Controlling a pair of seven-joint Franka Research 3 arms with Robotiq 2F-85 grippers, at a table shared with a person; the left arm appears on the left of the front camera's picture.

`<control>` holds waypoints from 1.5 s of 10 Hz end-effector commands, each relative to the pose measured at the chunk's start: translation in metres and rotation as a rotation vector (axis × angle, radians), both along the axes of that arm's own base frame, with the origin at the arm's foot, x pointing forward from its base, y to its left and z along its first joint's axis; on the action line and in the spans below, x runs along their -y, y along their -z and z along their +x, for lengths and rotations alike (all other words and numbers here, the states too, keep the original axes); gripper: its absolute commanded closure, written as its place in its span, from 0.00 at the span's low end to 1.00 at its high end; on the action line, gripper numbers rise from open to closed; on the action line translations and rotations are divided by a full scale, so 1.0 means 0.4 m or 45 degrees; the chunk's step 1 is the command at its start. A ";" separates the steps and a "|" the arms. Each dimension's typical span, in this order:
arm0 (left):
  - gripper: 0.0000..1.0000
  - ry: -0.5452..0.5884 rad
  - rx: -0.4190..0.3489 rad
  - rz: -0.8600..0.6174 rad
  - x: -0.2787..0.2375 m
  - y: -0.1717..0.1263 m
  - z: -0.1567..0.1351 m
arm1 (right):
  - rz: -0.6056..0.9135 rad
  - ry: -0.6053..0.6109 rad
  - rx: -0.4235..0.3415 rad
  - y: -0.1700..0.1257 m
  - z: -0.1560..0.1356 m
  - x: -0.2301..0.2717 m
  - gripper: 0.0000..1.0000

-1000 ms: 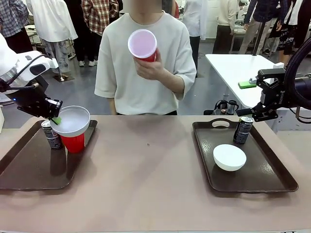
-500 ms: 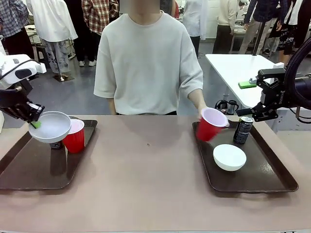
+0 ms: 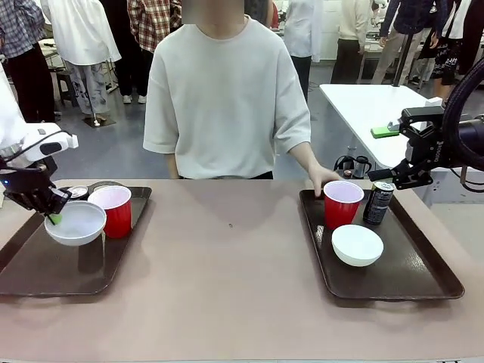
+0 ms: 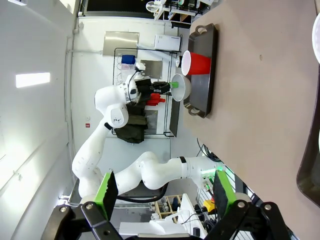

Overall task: Prepare tableware on both trays.
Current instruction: Pick up a Picnic Bowl from the table and place it on a Handle tray.

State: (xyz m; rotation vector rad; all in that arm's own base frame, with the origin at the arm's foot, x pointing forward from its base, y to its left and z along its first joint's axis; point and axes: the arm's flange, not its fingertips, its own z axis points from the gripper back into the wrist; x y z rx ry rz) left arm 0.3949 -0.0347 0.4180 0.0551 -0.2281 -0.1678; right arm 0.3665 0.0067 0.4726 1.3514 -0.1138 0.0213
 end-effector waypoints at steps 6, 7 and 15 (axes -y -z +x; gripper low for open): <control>0.96 -0.039 -0.079 0.003 -0.044 0.176 -0.107 | -0.011 -0.019 0.009 0.001 -0.002 0.003 0.00; 0.79 -0.045 -0.078 0.004 -0.044 0.173 -0.110 | -0.011 -0.019 0.009 0.001 -0.002 0.003 0.00; 0.00 0.016 -0.003 0.005 -0.010 0.026 -0.160 | -0.011 -0.019 0.009 0.001 -0.002 0.003 0.00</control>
